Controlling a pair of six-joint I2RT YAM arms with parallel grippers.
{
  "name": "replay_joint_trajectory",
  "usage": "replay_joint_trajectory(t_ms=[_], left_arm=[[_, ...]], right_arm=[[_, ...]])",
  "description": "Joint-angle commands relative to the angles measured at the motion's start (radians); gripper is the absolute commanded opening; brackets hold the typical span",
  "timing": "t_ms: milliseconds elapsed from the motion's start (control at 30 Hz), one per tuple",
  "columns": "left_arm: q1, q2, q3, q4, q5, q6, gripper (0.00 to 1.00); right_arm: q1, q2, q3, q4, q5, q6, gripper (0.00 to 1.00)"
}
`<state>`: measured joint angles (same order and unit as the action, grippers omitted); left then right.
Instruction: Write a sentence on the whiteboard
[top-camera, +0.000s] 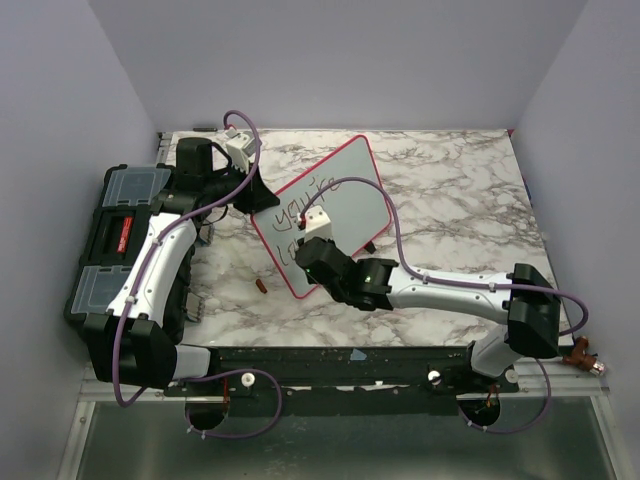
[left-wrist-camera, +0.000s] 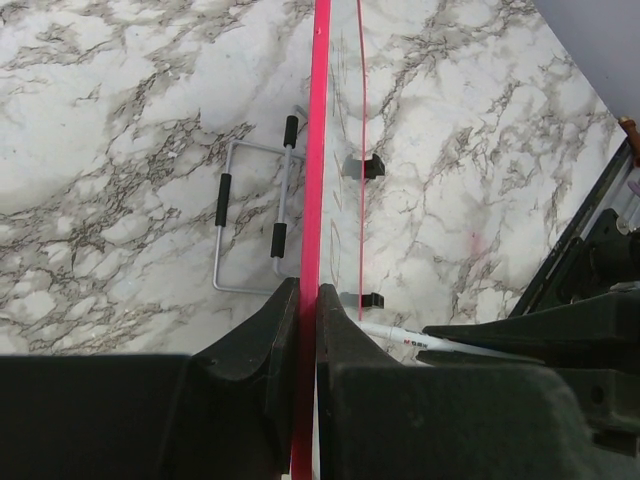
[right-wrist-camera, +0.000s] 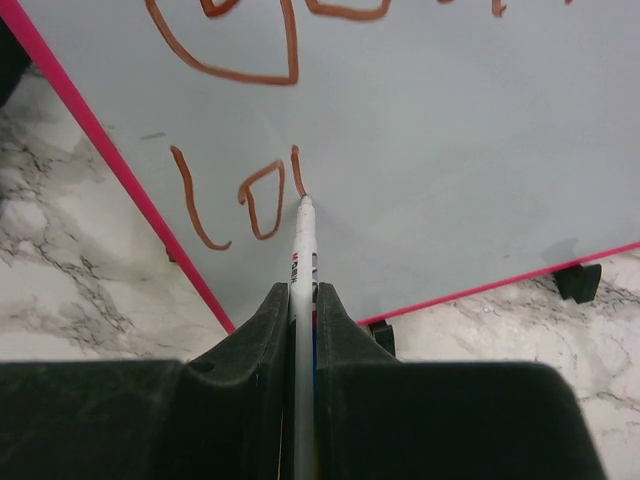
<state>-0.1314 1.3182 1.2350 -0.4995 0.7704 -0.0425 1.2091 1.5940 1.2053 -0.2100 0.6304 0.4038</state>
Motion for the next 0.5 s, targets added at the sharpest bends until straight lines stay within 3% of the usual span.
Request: replay_joint_trajectory(t_ms=[0,467], left_arm=[[-0.002,-0.024,0.009,0.049,-0.032,0.032,0.00],[-0.004,-0.025,0.009,0.049,-0.035,0.033,0.00]], right_arm=[[-0.006,0.003,-0.056,0.019,-0.022,0.040,0.01],[-0.014,0.001,-0.038,0.020,0.007,0.025,0.01]])
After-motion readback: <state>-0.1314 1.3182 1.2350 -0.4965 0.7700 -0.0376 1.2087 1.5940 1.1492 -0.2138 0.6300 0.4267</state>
